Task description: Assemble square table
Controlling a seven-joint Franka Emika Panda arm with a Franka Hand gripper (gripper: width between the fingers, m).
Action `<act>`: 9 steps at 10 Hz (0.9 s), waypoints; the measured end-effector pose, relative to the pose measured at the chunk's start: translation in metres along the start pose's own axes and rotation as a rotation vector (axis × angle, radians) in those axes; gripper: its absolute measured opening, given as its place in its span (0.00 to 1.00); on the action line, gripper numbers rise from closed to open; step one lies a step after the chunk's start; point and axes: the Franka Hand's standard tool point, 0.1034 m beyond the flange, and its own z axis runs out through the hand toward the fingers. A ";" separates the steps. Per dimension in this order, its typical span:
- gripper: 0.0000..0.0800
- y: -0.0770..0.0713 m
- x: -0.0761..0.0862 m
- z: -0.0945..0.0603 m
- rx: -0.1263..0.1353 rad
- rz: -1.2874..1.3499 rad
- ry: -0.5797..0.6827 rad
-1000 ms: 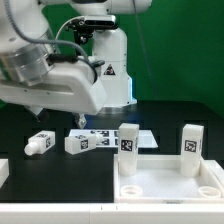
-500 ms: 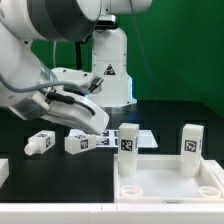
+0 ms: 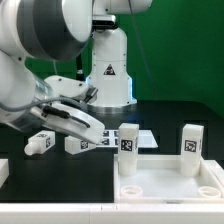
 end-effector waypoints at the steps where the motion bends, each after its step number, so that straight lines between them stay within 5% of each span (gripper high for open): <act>1: 0.81 -0.001 0.001 0.012 -0.009 0.002 0.020; 6: 0.81 0.002 0.001 0.013 -0.002 0.004 0.009; 9: 0.81 0.022 0.000 0.049 0.020 0.052 -0.024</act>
Offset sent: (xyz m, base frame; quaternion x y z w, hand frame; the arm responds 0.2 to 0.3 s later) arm 0.0000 0.0000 0.0000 0.0000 0.0000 0.0000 1.0000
